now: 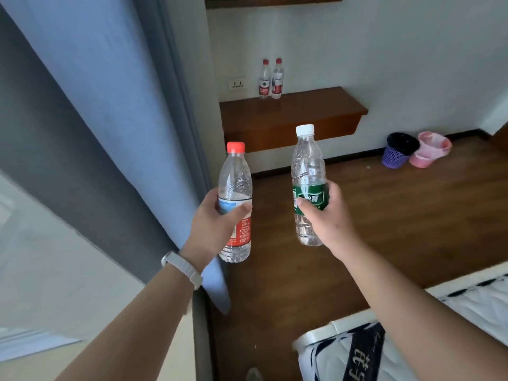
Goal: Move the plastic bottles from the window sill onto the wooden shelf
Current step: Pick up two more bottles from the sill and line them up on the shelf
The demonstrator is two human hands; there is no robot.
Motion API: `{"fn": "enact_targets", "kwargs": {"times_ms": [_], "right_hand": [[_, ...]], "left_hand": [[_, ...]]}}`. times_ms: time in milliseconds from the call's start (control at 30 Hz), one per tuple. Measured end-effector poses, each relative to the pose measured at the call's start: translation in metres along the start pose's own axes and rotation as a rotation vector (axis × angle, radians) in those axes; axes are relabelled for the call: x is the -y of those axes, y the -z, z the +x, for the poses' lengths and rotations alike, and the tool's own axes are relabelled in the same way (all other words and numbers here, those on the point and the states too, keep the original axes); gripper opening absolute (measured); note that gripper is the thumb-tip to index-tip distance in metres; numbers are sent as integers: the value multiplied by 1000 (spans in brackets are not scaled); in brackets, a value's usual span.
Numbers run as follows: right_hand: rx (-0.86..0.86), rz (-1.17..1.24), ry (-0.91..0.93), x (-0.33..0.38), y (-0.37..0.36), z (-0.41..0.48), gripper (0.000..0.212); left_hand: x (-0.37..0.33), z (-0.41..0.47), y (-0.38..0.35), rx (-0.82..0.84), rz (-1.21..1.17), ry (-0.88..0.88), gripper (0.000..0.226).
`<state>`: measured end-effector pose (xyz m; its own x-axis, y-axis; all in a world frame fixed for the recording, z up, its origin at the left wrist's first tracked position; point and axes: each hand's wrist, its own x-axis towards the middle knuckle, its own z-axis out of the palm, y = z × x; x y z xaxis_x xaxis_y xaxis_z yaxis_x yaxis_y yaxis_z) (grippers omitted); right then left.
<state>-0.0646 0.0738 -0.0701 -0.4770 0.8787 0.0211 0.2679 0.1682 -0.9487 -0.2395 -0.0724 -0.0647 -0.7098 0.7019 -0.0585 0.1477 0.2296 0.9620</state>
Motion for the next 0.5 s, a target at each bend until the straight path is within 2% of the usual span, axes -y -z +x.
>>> {"fn": "enact_targets", "kwargs": {"times_ms": [200, 500], "right_hand": [[-22, -34, -19, 17, -11, 45, 55], [-113, 0, -61, 10, 4, 111, 55]], "left_hand": [[-6, 58, -1, 58, -46, -23, 44], [-15, 134, -38, 167, -7, 15, 57]]}}
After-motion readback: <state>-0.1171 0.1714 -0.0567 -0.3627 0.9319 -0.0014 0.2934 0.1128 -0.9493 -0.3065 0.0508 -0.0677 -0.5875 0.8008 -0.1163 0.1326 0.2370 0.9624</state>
